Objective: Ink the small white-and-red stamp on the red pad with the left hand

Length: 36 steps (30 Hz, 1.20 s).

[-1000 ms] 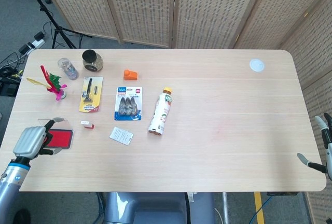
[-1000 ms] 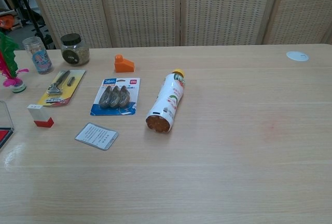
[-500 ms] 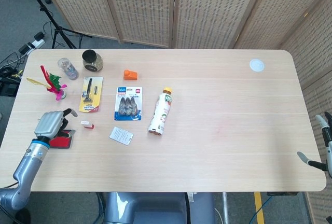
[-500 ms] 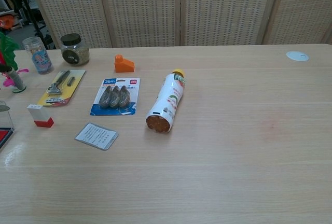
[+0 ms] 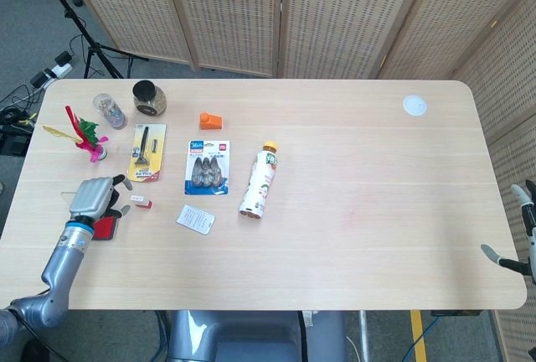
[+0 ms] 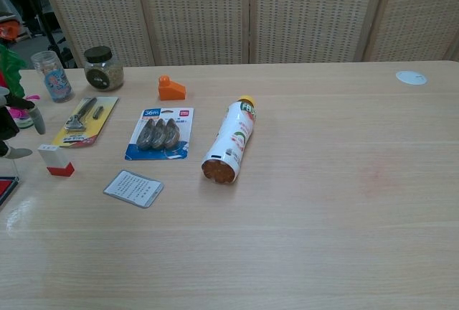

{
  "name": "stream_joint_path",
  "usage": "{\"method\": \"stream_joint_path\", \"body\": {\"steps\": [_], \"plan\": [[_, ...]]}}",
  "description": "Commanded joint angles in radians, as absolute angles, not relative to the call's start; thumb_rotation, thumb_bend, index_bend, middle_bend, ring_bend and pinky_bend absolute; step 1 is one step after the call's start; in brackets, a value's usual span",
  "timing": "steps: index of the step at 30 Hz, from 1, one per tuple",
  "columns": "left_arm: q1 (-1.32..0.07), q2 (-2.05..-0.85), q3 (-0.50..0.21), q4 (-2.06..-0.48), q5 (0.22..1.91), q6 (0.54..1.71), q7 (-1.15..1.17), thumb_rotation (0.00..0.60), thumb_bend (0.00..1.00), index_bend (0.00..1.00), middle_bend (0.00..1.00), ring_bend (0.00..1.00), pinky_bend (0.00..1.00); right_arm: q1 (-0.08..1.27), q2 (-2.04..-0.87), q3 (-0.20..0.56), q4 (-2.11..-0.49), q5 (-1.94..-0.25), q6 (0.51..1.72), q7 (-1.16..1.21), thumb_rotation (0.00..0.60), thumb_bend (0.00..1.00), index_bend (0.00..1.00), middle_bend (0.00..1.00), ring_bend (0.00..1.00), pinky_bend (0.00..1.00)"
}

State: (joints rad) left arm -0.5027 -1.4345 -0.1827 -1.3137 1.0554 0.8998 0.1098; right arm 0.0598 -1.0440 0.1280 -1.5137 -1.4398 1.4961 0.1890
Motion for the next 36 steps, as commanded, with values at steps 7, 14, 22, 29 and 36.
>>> {"method": "stream_joint_path", "body": {"steps": [7, 14, 22, 29, 36], "plan": [[-0.521, -1.469, -0.182, -1.288, 1.022, 0.898, 0.149, 0.6, 0.3, 0.47, 1.0, 0.94, 0.86, 0.062, -1.044, 0.128, -1.509, -1.435, 1.487, 0.198, 0.6, 0.0, 0.0, 0.0, 0.0, 0.0], [-0.534, -1.486, -0.182, -1.282, 1.006, 0.897, 0.174, 0.6, 0.3, 0.48, 1.0, 0.94, 0.87, 0.065, -1.046, 0.128, -1.506, -1.433, 1.481, 0.198, 0.6, 0.0, 0.0, 0.0, 0.0, 0.0], [-0.545, -1.51, -0.18, -1.275, 0.975, 0.904, 0.215, 0.6, 0.31, 0.49, 1.0, 0.94, 0.86, 0.066, -1.044, 0.131, -1.504, -1.428, 1.478, 0.212, 0.6, 0.0, 0.01, 0.0, 0.0, 0.0], [-0.553, -1.539, -0.181, -1.248, 0.945, 0.909, 0.244, 0.6, 0.32, 0.51, 1.0, 0.95, 0.87, 0.07, -1.04, 0.13, -1.505, -1.422, 1.464, 0.224, 0.6, 0.0, 0.01, 0.0, 0.0, 0.0], [-0.56, -1.548, -0.183, -1.239, 0.935, 0.904, 0.25, 0.6, 0.36, 0.54, 1.0, 0.94, 0.87, 0.071, -1.041, 0.13, -1.505, -1.419, 1.459, 0.227, 0.6, 0.0, 0.01, 0.0, 0.0, 0.0]]}}
